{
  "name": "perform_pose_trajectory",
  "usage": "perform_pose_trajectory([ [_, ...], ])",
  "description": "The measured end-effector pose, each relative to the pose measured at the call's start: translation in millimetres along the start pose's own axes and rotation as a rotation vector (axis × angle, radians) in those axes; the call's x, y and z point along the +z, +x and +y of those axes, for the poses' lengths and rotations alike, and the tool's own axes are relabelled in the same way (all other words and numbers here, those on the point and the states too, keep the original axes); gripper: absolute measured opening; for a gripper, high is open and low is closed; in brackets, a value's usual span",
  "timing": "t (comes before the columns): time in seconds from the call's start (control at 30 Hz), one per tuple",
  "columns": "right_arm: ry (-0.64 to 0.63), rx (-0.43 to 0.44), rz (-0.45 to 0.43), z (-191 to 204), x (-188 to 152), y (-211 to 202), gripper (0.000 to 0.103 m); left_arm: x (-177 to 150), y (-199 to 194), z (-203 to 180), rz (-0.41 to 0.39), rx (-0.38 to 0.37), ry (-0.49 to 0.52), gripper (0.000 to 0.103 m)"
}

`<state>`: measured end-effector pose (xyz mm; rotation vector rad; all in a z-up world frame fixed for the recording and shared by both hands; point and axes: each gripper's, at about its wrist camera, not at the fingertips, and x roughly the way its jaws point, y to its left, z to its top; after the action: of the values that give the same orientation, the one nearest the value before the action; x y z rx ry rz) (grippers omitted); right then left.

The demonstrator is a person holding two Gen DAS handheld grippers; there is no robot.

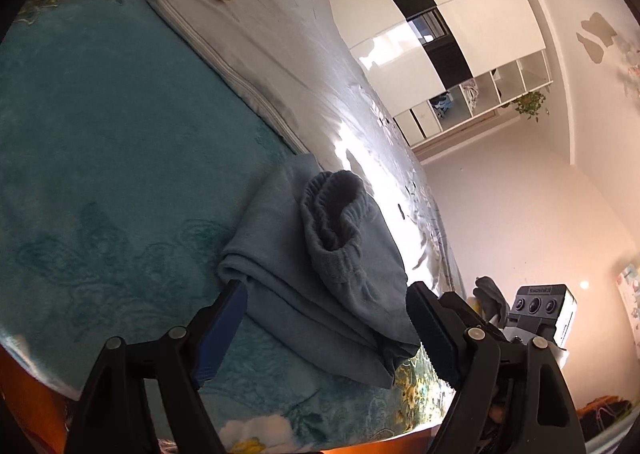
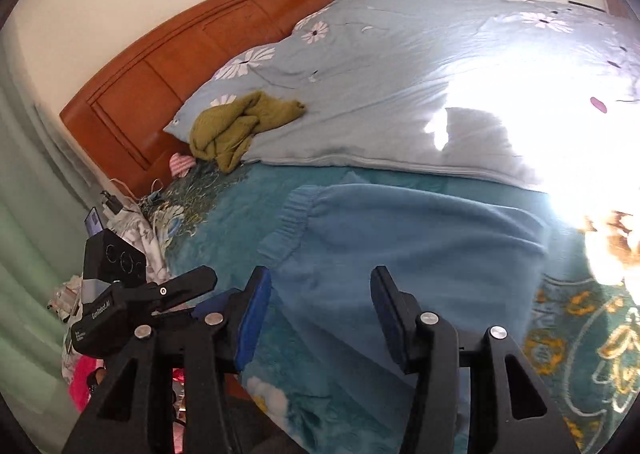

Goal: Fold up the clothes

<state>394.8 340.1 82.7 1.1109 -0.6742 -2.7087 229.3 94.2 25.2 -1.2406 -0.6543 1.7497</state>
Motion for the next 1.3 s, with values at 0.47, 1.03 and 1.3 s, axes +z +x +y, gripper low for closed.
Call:
perform_pose_trajectory([
  [0.47,0.186,-0.012,-0.032,-90,-35,-45,0.054,14,57,-39,-0.013,0.127,0.106,0.045],
  [1.03,0.204,0.019,-0.017,-97,-39,-38,0.054,15,39,-53,0.007,0.243,0.303,0.027],
  [1.3,0.191,0.017,-0.006,-92,-40,-33,0.054,7,35,-84,-0.029,0.330,0.493,0.028],
])
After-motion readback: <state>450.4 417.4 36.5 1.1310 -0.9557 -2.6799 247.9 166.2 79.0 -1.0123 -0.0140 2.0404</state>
